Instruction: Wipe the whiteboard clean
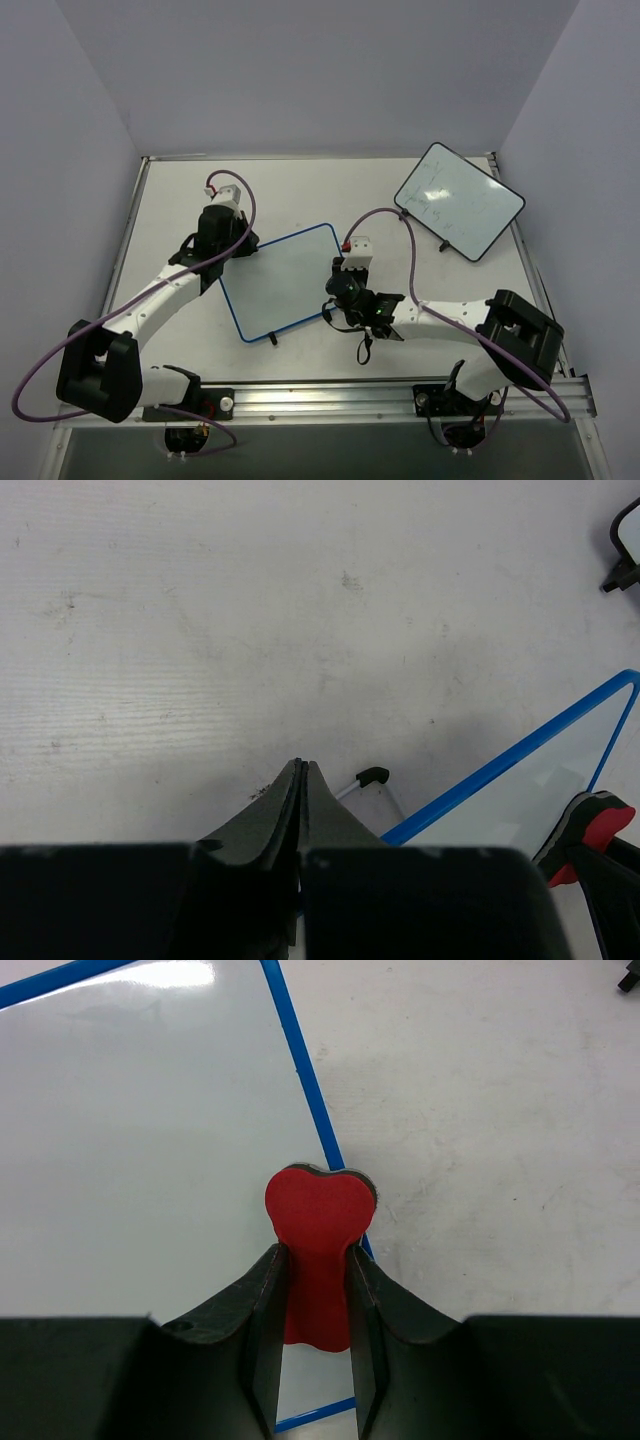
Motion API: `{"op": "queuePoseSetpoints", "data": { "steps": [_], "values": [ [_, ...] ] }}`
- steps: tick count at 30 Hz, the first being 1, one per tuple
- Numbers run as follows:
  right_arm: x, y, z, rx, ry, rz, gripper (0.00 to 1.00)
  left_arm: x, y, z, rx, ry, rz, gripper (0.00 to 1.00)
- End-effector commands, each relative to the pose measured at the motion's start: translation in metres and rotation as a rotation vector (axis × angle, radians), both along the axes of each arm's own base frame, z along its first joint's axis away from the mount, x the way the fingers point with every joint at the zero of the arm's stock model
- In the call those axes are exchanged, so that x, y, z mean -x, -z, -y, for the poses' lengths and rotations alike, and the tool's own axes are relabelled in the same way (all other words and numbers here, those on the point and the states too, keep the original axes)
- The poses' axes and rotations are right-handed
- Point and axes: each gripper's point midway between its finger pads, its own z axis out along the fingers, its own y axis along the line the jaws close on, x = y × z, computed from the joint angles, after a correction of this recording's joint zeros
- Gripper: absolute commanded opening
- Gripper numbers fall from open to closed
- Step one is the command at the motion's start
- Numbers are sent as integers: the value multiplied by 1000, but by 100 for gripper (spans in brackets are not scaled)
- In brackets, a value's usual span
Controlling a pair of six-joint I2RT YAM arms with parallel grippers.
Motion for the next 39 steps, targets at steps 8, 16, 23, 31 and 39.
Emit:
{"op": "queuePoseSetpoints", "data": {
  "steps": [8, 16, 23, 31, 39],
  "values": [
    [2, -51, 10, -35, 24, 17, 0, -5, -43, 5, 3, 5, 50, 17],
    [9, -67, 36, -48, 103, -13, 0, -23, -83, -6, 16, -59, 124, 36],
    [27, -59, 109, -47, 321, -124, 0, -29, -147, -10, 52, -75, 231, 38],
    [57, -21, 161, -119, 484, -299, 4, -17, -175, -2, 94, -18, 268, 39],
    [47, 16, 179, -202, 529, -382, 8, -8, -166, 2, 120, 8, 265, 40]
  ]
}}
